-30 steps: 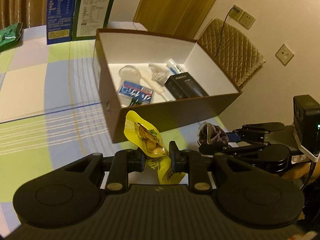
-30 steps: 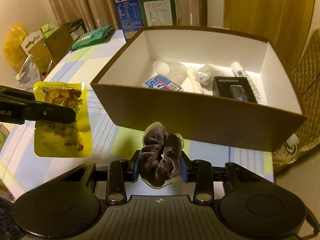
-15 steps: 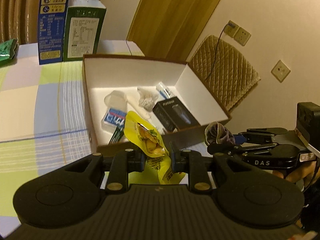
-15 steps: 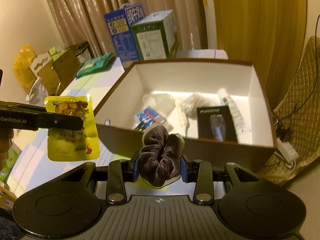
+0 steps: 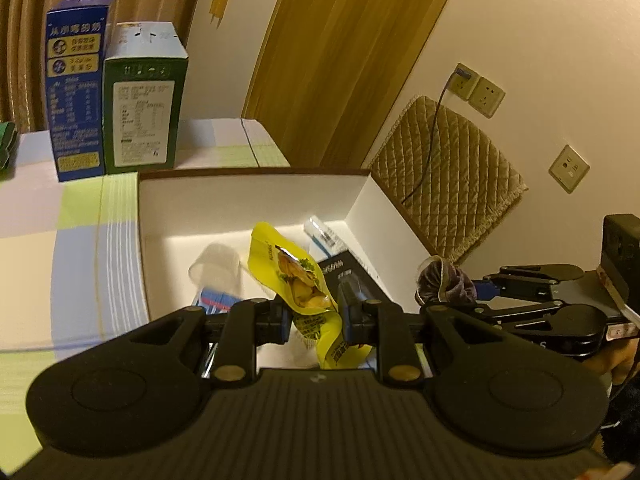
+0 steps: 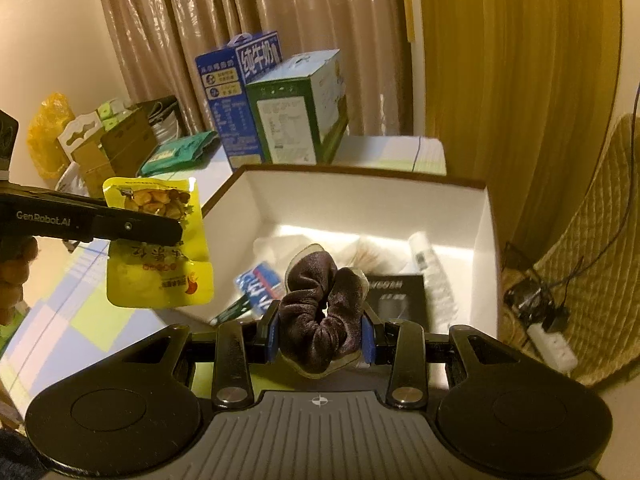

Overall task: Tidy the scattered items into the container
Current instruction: 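Carry the scrunchie and yellow snack pack into the brown box with both tools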

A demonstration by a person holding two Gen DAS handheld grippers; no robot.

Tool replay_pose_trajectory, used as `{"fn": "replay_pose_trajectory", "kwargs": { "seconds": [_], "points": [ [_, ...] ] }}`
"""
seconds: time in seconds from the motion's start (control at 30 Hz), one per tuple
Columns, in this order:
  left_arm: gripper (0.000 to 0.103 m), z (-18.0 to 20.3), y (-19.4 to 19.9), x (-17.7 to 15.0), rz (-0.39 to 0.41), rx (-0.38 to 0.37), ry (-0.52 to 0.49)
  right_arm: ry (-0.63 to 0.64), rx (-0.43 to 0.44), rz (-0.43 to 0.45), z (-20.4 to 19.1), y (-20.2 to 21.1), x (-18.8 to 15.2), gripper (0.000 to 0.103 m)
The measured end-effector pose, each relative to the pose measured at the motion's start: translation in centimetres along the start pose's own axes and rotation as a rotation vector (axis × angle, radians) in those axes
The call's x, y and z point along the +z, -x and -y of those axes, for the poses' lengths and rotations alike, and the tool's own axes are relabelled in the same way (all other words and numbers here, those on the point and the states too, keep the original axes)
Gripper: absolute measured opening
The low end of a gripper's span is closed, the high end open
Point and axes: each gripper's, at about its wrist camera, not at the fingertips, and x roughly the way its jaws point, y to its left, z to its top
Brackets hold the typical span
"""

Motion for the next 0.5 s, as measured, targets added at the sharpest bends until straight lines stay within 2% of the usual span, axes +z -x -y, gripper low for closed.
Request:
{"fn": "replay_pose_trajectory", "kwargs": {
  "seconds": [0.5],
  "points": [
    [0.019, 0.0, -6.1, 3.9, -0.026, 0.042, -0.031, 0.049, -0.032, -0.002, 3.5, -4.4, 4.8, 0.036]
  ]
}}
